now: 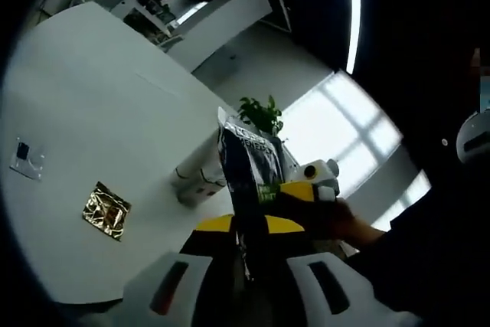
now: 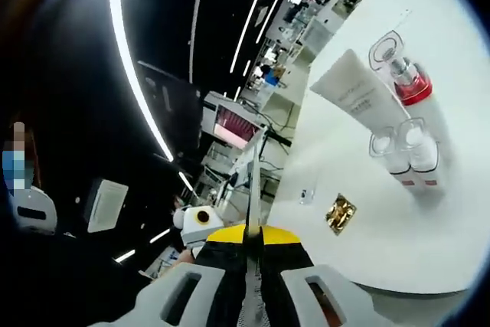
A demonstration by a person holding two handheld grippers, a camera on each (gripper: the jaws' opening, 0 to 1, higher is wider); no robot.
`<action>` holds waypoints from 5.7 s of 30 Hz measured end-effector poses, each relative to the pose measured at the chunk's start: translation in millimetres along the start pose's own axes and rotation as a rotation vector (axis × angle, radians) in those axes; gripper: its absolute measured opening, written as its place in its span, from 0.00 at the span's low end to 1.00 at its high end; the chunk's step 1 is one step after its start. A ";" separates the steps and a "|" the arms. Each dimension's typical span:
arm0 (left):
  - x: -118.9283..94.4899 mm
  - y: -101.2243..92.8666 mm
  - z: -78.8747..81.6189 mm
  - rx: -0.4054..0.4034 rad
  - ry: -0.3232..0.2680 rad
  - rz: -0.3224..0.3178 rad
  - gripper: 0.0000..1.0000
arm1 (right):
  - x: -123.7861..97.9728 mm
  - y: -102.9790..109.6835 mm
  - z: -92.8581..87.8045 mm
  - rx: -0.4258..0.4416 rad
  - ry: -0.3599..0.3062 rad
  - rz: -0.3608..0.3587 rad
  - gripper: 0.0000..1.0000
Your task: Arrange the skincare products in the storage area until every visible bottle or jar stands upright without overlapping.
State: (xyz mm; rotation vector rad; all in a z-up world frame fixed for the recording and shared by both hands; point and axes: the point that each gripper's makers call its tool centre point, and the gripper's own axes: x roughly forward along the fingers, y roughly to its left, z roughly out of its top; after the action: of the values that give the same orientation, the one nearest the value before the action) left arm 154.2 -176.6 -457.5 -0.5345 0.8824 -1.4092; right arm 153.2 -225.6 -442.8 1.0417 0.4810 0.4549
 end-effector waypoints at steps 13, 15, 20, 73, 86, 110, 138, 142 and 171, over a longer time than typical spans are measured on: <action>-1.6 46.6 19.8 -0.130 -0.095 0.139 0.00 | 16.3 -26.2 -10.5 -0.207 0.071 -0.118 0.18; 0.1 51.9 19.4 -0.154 -0.093 0.154 0.00 | 16.3 -27.9 -12.0 -0.213 0.078 -0.120 0.20; 1.3 49.0 21.8 -0.155 -0.110 0.157 0.00 | 22.0 -33.1 -10.5 -0.207 0.079 -0.129 0.31; 61.0 124.1 10.8 -0.232 -0.054 0.282 0.00 | -33.4 -60.5 -15.9 -0.599 0.211 -0.325 0.73; 68.2 139.7 5.6 -0.222 -0.027 0.328 0.00 | -64.5 -83.2 -2.9 -0.613 0.193 -0.439 0.90; 67.4 161.3 -10.2 -0.044 0.062 0.473 0.10 | -89.8 -104.8 13.7 -0.656 0.131 -0.534 0.94; 49.4 161.7 -11.3 0.144 0.143 0.566 0.24 | -91.5 -128.5 25.1 -0.905 0.006 -0.586 0.99; 44.9 163.0 -10.8 0.216 0.182 0.569 0.25 | -91.9 -131.3 25.1 -0.885 0.000 -0.585 0.99; -0.8 181.8 -23.9 0.436 0.448 0.589 0.34 | -92.7 -138.4 20.1 -0.873 0.032 -0.598 0.98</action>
State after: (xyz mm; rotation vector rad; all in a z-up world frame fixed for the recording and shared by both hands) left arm 246.9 -148.8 -613.3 0.3689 0.9433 -1.1281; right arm 107.6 -352.2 -543.1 0.0291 0.5214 0.1067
